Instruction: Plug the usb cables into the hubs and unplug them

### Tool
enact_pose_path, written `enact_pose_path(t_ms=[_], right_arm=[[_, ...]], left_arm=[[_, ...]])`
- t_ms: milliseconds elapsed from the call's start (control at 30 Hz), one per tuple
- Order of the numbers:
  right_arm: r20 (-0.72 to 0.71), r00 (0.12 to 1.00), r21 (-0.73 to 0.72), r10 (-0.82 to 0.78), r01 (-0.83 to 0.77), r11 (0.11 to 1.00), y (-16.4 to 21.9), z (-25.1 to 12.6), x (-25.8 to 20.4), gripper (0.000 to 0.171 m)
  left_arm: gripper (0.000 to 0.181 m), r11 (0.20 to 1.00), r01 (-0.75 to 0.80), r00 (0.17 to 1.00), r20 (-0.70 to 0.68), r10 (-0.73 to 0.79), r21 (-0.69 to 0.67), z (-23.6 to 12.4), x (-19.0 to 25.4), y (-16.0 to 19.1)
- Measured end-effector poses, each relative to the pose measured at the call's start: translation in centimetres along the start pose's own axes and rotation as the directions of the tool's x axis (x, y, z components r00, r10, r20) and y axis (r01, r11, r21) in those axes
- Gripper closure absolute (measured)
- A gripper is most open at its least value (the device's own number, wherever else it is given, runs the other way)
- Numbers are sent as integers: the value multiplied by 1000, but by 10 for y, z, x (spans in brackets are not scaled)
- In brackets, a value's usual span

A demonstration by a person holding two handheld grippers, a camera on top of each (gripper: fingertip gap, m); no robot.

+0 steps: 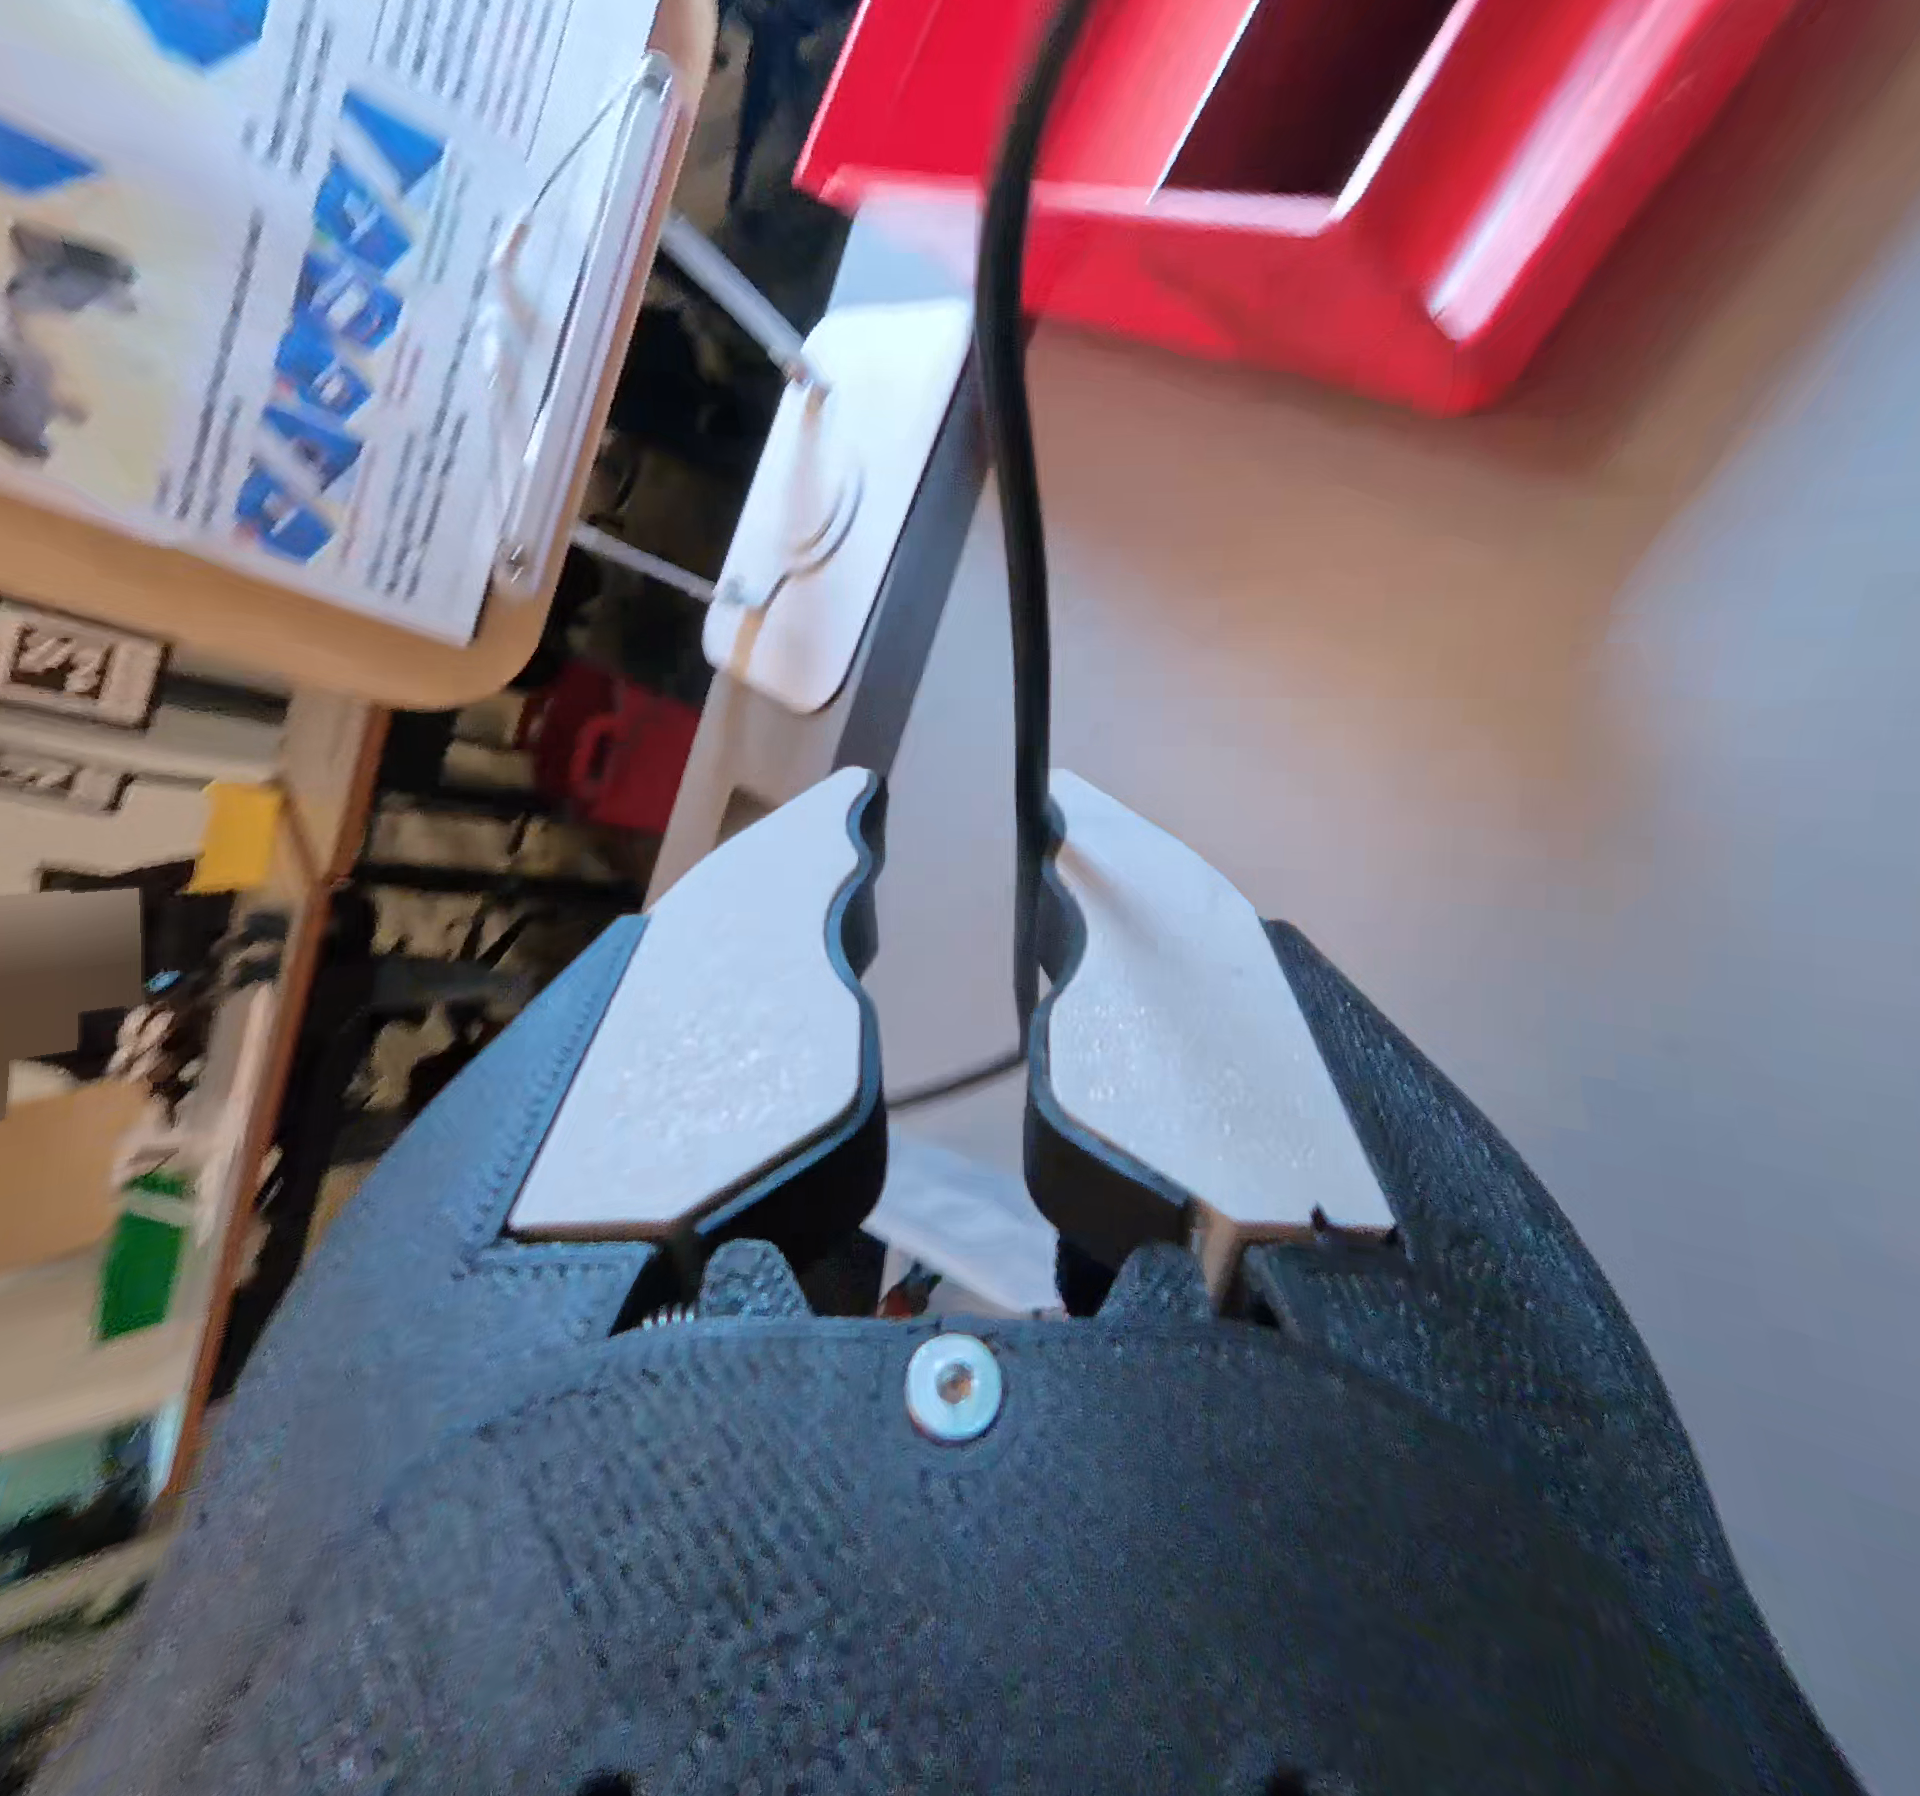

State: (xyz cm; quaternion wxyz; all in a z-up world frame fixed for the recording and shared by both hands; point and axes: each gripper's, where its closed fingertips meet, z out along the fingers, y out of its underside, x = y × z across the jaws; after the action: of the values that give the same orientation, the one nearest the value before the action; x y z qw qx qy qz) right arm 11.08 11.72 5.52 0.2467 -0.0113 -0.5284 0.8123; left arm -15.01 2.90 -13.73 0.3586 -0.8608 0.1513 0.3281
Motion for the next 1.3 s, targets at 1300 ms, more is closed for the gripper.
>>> enact_pose_path(t_ms=[1300], right_arm=[[-177,984,-63,-12,1,998,26,-6,42,112]], left_arm=[[181,827,110,926,245,-286,552,-180,-216,-153]])
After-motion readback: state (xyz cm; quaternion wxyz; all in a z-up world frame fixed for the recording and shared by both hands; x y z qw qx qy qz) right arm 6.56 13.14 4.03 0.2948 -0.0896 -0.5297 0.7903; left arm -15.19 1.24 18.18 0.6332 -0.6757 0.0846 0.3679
